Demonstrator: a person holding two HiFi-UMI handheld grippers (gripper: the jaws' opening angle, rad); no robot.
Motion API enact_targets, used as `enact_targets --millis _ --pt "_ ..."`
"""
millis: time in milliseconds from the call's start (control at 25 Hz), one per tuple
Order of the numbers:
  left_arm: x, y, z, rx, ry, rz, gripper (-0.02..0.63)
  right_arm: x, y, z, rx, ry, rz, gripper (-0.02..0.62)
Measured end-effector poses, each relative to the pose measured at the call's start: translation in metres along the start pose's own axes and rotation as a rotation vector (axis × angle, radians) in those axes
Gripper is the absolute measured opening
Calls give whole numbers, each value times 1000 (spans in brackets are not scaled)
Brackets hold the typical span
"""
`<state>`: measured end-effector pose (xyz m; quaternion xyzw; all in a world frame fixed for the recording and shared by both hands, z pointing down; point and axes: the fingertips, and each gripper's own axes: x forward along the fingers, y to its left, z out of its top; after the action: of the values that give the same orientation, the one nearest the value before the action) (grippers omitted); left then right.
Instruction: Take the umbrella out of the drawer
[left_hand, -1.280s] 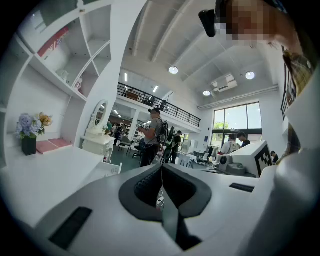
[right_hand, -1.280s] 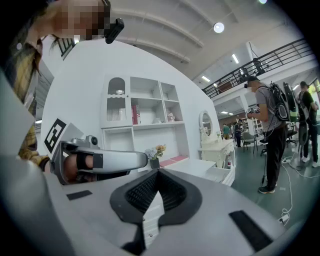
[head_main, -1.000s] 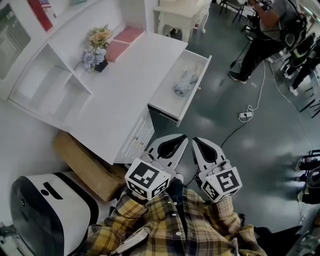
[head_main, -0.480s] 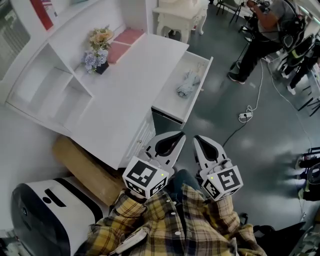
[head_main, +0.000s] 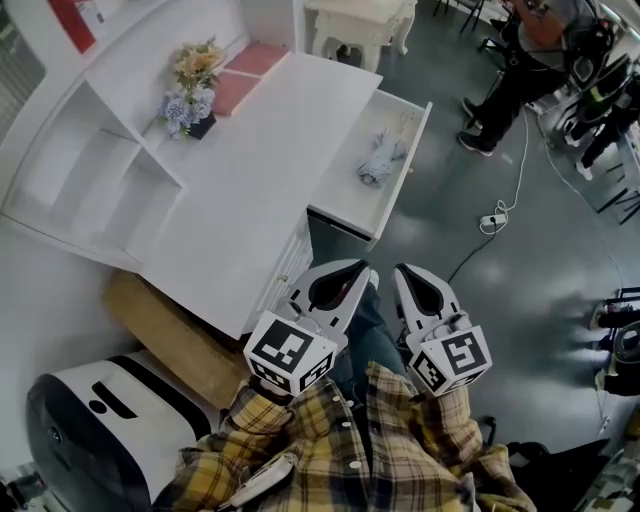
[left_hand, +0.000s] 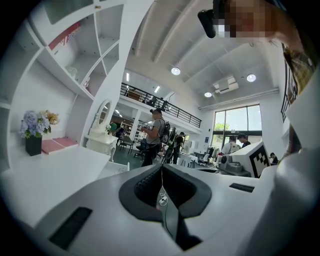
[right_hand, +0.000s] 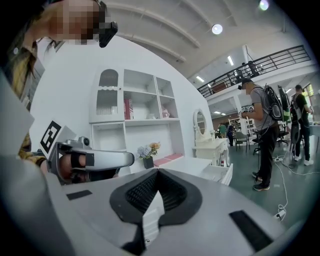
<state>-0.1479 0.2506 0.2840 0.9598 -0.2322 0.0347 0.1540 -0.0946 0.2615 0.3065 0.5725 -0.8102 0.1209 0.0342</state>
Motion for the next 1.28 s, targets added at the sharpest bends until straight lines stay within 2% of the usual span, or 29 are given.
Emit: enact_targets --millis 440,920,1280 --pt "50 41 3 -11 24 14 23 46 -43 1 16 17 12 17" --pt "149 104 37 -16 51 59 23 132 -129 31 19 43 79 17" --pt "239 153 64 -15 76 94 23 194 -209 55 32 64 124 17"
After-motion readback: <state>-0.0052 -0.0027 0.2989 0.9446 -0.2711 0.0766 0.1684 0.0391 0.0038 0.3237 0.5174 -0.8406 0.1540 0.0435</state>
